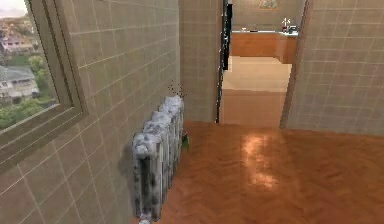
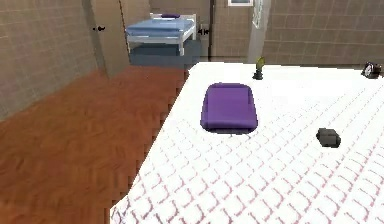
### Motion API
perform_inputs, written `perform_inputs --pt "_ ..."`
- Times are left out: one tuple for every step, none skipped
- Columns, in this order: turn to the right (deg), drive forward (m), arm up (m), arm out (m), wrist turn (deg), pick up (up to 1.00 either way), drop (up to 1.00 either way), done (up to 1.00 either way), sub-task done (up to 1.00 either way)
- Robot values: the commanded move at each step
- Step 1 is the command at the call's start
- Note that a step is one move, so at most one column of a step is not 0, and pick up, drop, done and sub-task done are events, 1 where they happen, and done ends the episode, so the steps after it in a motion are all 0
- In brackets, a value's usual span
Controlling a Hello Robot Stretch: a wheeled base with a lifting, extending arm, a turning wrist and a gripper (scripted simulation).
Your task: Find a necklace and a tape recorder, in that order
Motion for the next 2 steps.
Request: perform_inputs --pt "6.0 0.00 0.00 0.00 0.0 0.00 0.00 0.00 0.00" --pt "0.0 0.60 0.00 0.00 0.0 0.00 0.00 0.00 0.00"
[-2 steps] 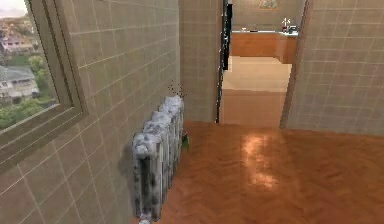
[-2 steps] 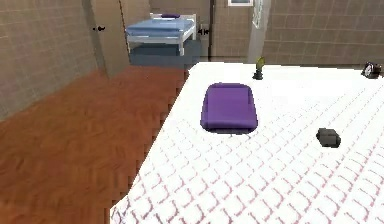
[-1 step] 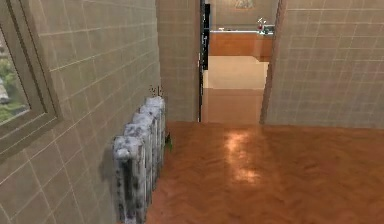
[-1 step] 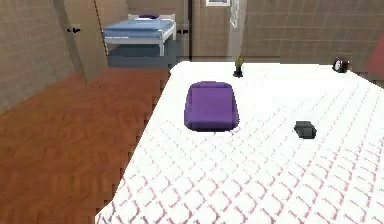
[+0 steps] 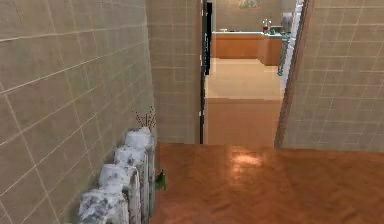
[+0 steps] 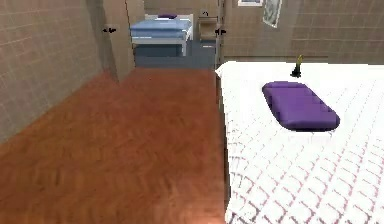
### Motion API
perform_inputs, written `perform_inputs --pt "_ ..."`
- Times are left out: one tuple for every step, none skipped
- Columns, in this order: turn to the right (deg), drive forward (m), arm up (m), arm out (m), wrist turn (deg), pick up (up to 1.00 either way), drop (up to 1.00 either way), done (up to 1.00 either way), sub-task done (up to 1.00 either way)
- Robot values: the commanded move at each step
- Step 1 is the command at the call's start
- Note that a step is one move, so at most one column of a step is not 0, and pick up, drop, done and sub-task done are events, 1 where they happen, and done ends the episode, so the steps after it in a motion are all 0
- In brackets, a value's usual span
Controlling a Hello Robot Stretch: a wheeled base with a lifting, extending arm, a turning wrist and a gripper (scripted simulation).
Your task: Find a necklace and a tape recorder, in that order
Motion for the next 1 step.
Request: perform_inputs --pt "45.0 0.00 0.00 0.00 0.0 0.00 0.00 0.00 0.00"
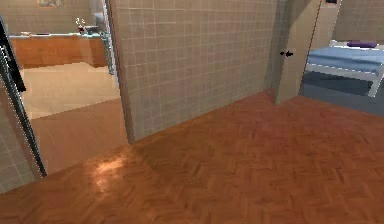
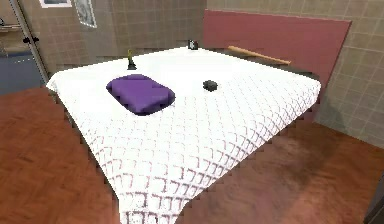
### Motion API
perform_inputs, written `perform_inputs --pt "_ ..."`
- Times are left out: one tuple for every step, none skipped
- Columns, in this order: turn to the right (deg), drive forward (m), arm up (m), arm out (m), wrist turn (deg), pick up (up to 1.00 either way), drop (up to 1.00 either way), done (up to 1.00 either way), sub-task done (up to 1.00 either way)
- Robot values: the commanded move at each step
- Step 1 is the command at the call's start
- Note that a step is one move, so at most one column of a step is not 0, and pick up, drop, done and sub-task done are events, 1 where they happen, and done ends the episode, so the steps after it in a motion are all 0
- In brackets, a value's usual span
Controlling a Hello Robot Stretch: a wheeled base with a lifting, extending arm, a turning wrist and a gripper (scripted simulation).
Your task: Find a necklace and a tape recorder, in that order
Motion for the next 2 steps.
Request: perform_inputs --pt "3.0 0.00 0.00 0.00 0.0 0.00 0.00 0.00 0.00" --pt "0.0 0.40 0.00 0.00 0.0 0.00 0.00 0.00 0.00"
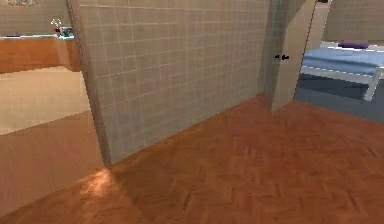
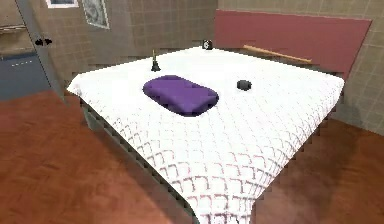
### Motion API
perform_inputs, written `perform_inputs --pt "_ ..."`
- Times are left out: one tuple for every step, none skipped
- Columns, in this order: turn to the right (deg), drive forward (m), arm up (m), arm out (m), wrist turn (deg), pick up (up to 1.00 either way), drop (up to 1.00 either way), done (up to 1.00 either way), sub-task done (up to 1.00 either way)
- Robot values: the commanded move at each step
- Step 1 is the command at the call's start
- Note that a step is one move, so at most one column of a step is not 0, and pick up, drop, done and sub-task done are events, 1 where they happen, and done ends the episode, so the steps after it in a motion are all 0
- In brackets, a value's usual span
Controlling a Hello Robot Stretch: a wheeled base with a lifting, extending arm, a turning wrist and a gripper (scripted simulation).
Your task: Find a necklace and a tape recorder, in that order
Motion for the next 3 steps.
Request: perform_inputs --pt "45.0 0.00 0.00 0.00 0.0 0.00 0.00 0.00 0.00" --pt "0.0 1.00 0.00 0.00 0.0 0.00 0.00 0.00 0.00" --pt "0.0 1.00 0.00 0.00 0.0 0.00 0.00 0.00 0.00"
